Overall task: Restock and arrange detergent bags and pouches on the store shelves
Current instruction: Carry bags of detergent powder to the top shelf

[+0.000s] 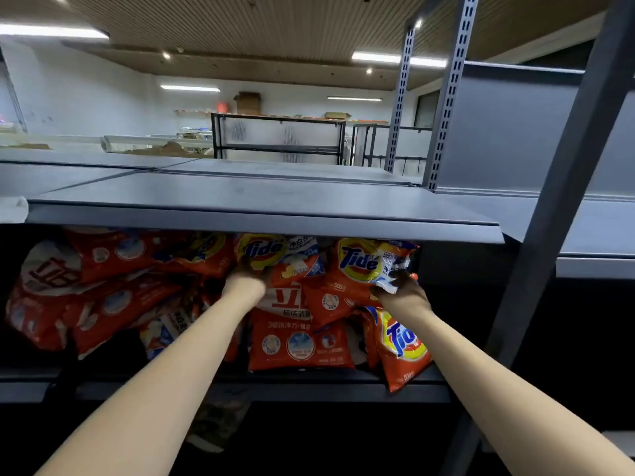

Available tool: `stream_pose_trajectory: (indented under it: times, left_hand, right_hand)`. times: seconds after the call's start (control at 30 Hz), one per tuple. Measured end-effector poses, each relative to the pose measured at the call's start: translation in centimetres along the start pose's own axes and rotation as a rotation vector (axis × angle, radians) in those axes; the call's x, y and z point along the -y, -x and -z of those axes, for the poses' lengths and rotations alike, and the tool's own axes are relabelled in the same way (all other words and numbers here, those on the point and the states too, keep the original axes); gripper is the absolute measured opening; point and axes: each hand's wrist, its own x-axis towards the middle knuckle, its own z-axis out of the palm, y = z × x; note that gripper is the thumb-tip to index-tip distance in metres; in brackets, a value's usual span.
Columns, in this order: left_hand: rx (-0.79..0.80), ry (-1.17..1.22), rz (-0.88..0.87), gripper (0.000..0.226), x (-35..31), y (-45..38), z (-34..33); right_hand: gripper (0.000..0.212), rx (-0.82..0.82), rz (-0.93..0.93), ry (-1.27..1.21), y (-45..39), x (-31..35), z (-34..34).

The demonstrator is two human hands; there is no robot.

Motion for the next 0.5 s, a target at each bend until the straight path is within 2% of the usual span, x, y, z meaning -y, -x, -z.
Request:
stream_pose_trajectory:
  times: [0.07, 0.17, 0.27, 0.5]
  left_hand:
    - [0.013, 0.019, 0.029, 0.074, -0.2, -0.5, -0.1]
    - [0.021, 0.088, 0.048, 0.079, -0.1, -1.7, -0.7]
    - [-0.011, 0.231, 0.075, 0.085, 0.6, -2.6, -1.6]
    - [-0.097, 0.443, 0.108, 0.084, 1.4, -4.6, -2.8]
  right_hand:
    - [0.078, -0.029, -0.026, -0.031, -0.7, 0.1, -0.1]
    - [0.087, -0.055, -0.065, -0.007, -1.7, -0.5, -0.4]
    - [0.089, -0.069, -0.077, -0.007, -2.6, -1.0, -0.8]
    - [0.096, -0.028, -0.160, -0.195, -4.4, -1.4, -1.9]
